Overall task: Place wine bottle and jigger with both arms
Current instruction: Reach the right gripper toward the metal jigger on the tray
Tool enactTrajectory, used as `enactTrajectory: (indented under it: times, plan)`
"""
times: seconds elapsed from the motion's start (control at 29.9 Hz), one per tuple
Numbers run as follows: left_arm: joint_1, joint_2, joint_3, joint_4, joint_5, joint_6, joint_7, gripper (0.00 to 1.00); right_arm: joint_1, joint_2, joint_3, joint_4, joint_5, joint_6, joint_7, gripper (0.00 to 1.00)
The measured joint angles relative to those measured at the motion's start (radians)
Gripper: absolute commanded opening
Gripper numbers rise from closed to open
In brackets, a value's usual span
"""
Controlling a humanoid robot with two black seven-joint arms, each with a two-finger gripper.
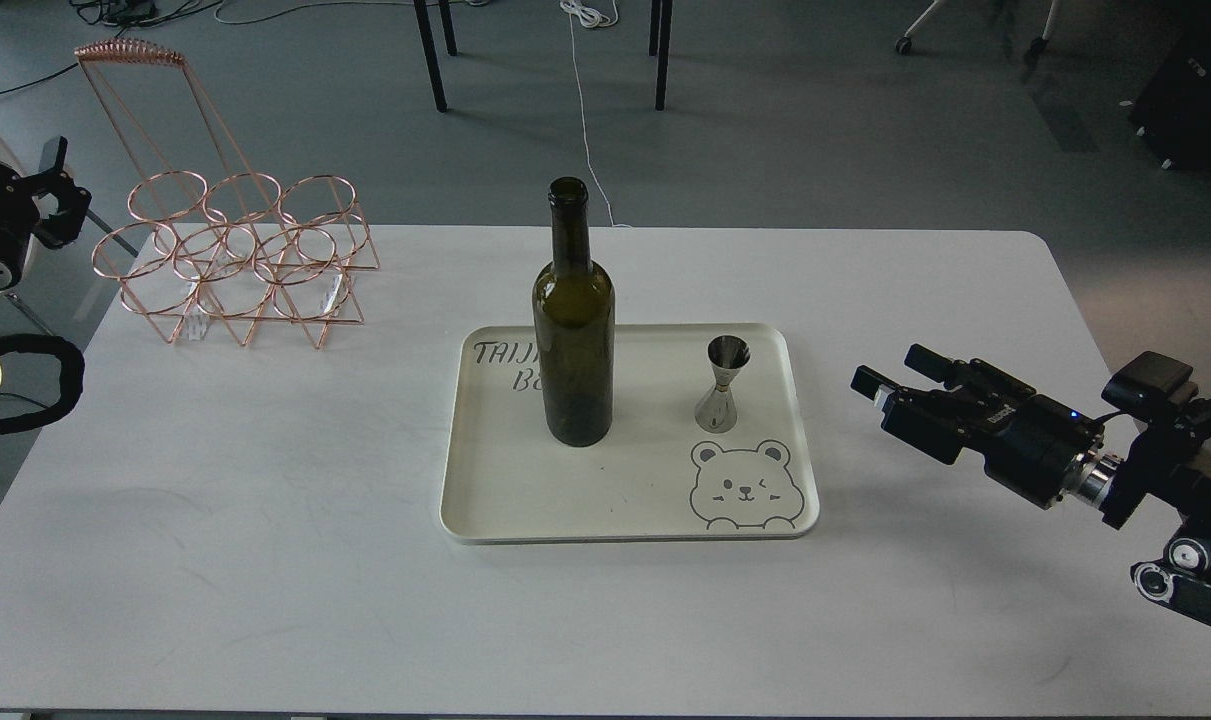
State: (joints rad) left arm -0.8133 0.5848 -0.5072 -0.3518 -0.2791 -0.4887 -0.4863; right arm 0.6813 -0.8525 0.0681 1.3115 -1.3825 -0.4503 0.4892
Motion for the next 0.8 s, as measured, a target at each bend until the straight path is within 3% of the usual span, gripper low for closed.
enactTrajectory:
  times: [0.1,0.2,0.4,0.8]
  plan:
    - [-0.002,-0.002,-0.002,-0.003,0.0,0.0,-0.002,0.98,0.002,0.029,-0.03,-0.028,-0.016,-0.002,0.0,0.79]
    - [-0.003,-0.002,-0.008,-0.005,0.0,0.0,-0.002,0.98,0.009,0.084,-0.058,-0.09,-0.086,-0.003,-0.001,0.72]
    - [-0.006,0.001,-0.014,-0.006,-0.002,0.0,-0.002,0.98,0.04,0.247,-0.073,-0.268,-0.224,-0.016,-0.001,0.71]
    - [-0.006,0.009,-0.005,0.002,0.0,0.0,-0.002,0.98,0.109,0.445,-0.083,-0.482,-0.236,-0.038,-0.001,0.66]
